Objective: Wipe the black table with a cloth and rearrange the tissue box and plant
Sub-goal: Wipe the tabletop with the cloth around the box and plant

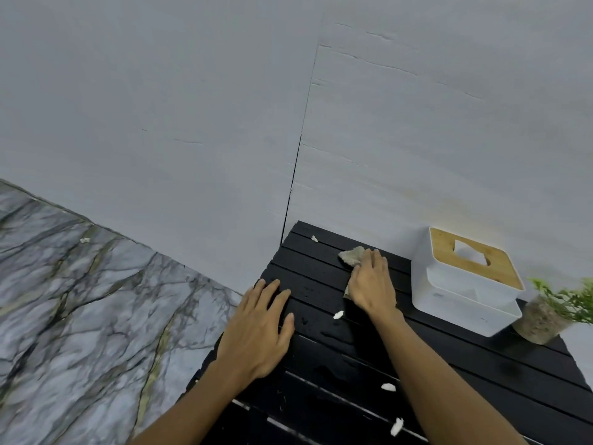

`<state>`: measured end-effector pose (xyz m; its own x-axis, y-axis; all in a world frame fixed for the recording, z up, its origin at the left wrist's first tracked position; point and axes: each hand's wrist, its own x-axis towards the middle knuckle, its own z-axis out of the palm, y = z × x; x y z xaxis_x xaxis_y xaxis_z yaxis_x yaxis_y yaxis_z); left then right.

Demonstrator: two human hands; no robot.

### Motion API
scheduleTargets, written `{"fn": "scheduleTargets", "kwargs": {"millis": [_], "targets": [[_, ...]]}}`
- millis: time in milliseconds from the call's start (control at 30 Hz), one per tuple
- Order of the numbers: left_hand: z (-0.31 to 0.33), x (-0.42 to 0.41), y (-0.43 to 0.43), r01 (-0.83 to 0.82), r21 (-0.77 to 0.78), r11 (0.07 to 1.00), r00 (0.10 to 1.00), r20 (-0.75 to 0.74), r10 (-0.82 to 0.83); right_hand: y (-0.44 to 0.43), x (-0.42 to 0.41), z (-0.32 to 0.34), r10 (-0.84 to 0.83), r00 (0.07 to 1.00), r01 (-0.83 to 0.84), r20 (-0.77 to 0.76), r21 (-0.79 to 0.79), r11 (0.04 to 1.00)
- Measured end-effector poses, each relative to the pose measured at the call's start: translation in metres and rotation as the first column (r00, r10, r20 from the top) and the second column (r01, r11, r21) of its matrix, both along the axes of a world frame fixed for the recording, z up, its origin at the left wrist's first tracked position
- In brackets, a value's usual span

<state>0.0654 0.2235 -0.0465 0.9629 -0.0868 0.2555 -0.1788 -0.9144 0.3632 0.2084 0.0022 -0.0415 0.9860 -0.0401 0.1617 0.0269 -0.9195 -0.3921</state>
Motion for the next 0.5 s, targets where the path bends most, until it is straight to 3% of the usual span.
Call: {"fn": "scheduleTargets", "kwargs": {"millis": [100,233,300,400,500], "targets": [[0.000,0.000,0.000,0.001,0.014,1.000,1.000,0.002,-0.001,0.013,0.019,0.003,0.184,0.983,-0.184,0.011,0.031,0.982],[0.002,-0.002,0.001,-0.003,0.020,1.000,1.000,0.011,0.003,0.017,0.010,0.006,0.510,0.860,-0.510,0.012,0.057,0.858],[0.003,-0.002,0.001,-0.001,0.030,1.000,1.000,0.007,0.001,0.006,0.001,0.004,0.583,0.810,-0.586,0.061,0.082,0.806],[0.005,-0.001,0.000,0.000,0.031,1.000,1.000,0.001,0.000,-0.013,0.007,-0.001,0.403,0.898,-0.434,0.178,0.211,0.876],[0.005,-0.003,-0.002,-0.004,0.021,1.000,1.000,-0.011,0.004,-0.015,0.034,-0.005,0.059,0.985,-0.089,0.159,0.191,0.978]]}}
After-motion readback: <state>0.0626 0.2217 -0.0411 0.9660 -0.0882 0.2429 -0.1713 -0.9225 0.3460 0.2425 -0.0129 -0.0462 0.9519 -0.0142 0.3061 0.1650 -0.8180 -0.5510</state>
